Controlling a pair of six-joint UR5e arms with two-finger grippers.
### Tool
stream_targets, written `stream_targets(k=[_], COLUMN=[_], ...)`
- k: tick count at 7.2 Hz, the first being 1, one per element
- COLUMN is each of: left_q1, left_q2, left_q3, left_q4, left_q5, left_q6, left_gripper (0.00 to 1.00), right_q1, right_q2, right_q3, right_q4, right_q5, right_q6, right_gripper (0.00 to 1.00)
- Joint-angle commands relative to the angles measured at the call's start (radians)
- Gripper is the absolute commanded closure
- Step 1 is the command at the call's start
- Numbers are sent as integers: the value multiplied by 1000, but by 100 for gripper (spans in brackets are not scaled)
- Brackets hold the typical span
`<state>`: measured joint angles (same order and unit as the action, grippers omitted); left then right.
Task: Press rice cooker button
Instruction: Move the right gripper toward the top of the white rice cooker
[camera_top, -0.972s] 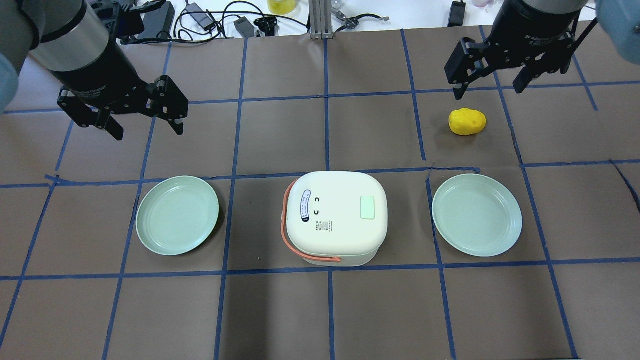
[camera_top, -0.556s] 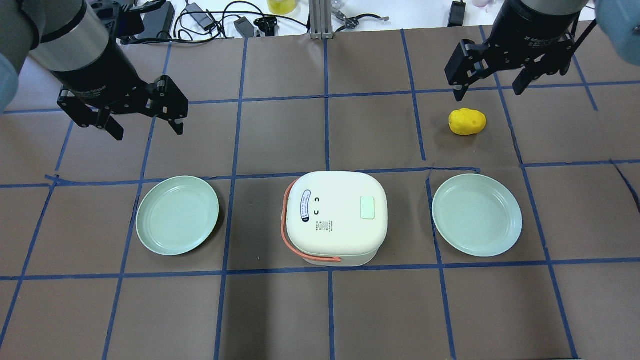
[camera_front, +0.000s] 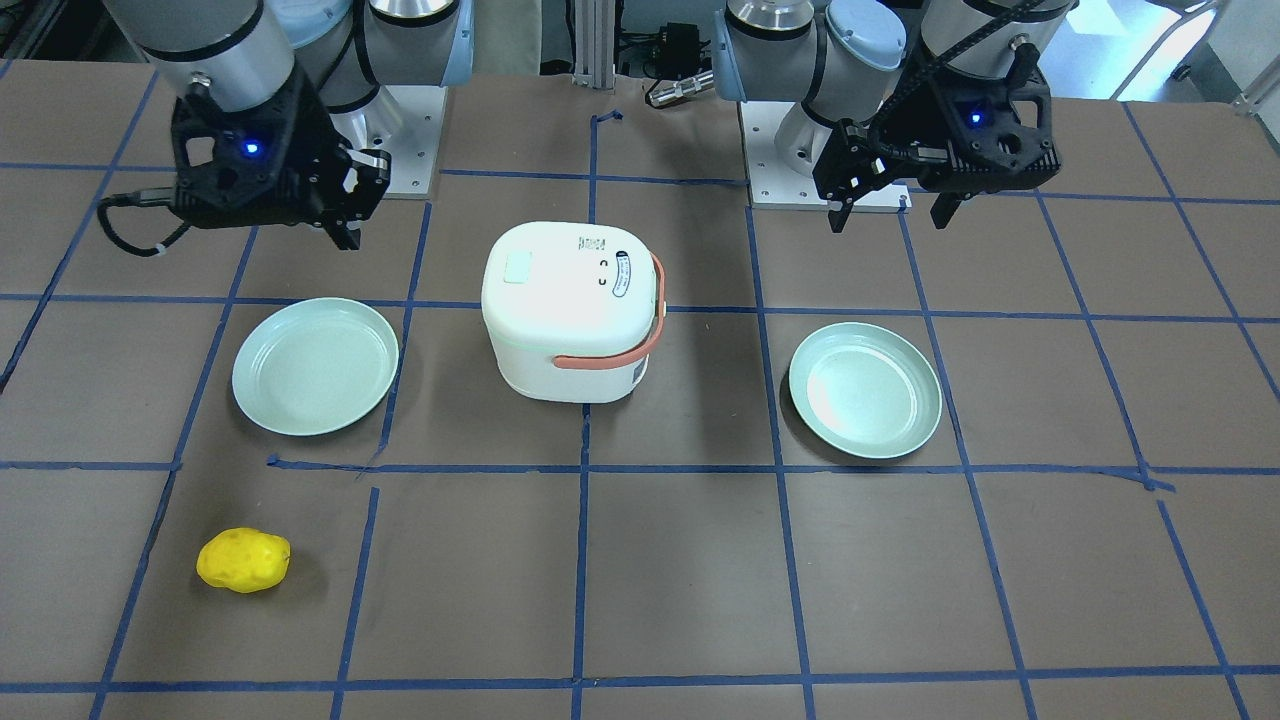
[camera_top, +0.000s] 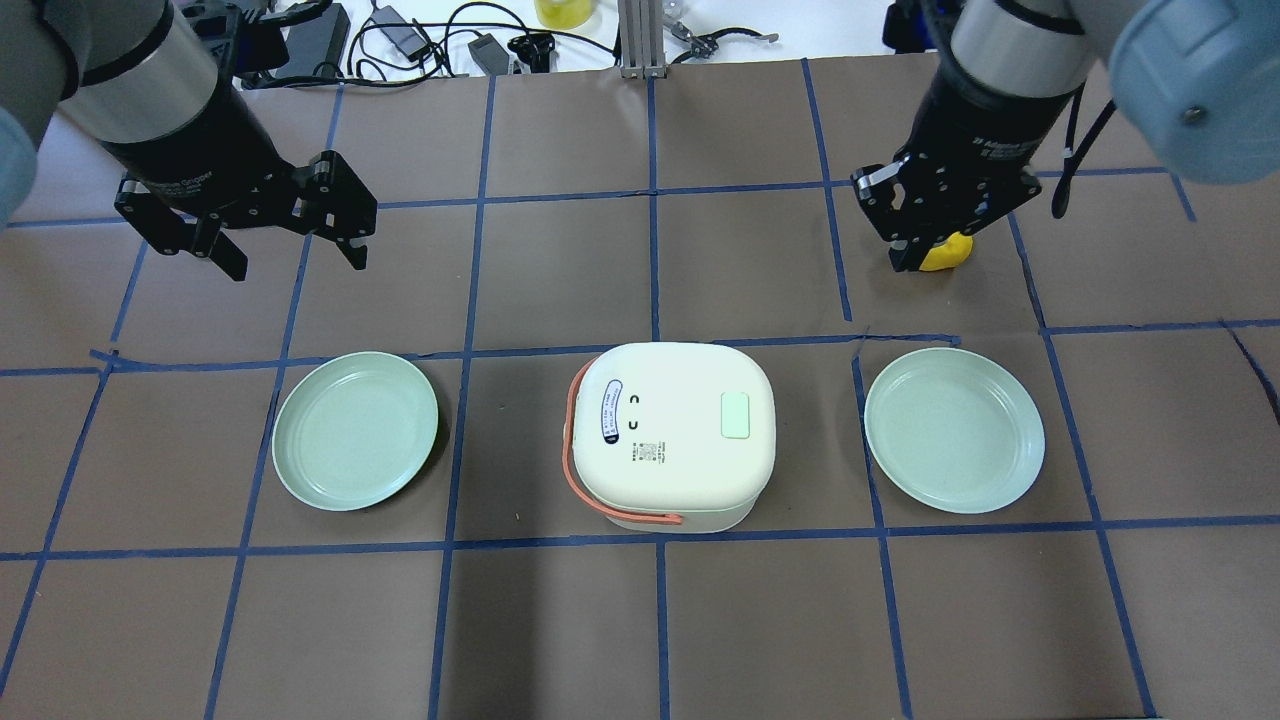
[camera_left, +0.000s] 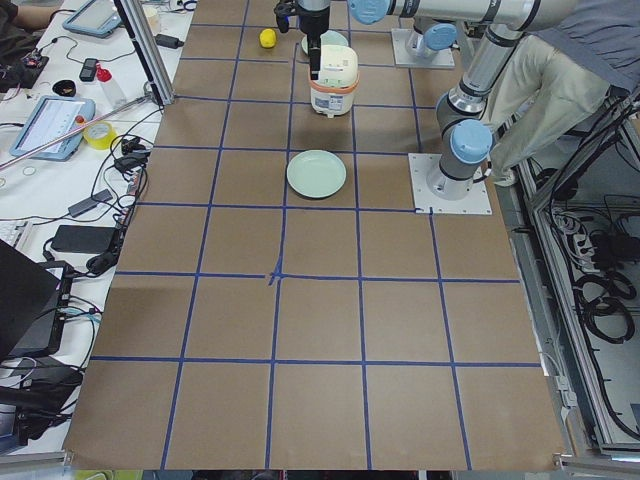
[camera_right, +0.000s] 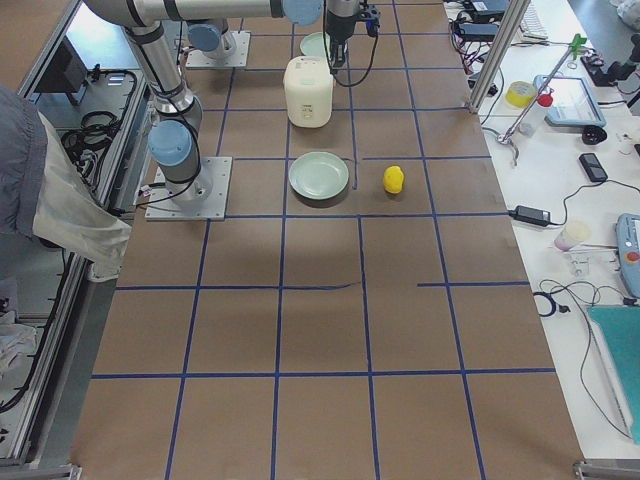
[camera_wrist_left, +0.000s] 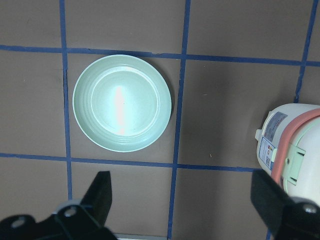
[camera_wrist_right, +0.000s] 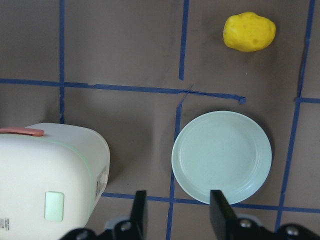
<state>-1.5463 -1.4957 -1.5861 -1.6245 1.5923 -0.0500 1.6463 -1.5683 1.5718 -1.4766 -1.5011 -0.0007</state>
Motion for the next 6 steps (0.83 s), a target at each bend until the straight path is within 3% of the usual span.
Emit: stream_targets(k=[1,6], left_q1=[0,0], left_q2=[0,0], left_q3=[0,0], left_q4=[0,0], left_q5=[0,0], left_q6=[1,1], left_gripper=[0,0], right_q1=[116,210], right_q2=[10,23], right_q3=[75,263], right_q4=[-31,-325], right_q5=[4,10], right_q6=[137,274], right_gripper=[96,95])
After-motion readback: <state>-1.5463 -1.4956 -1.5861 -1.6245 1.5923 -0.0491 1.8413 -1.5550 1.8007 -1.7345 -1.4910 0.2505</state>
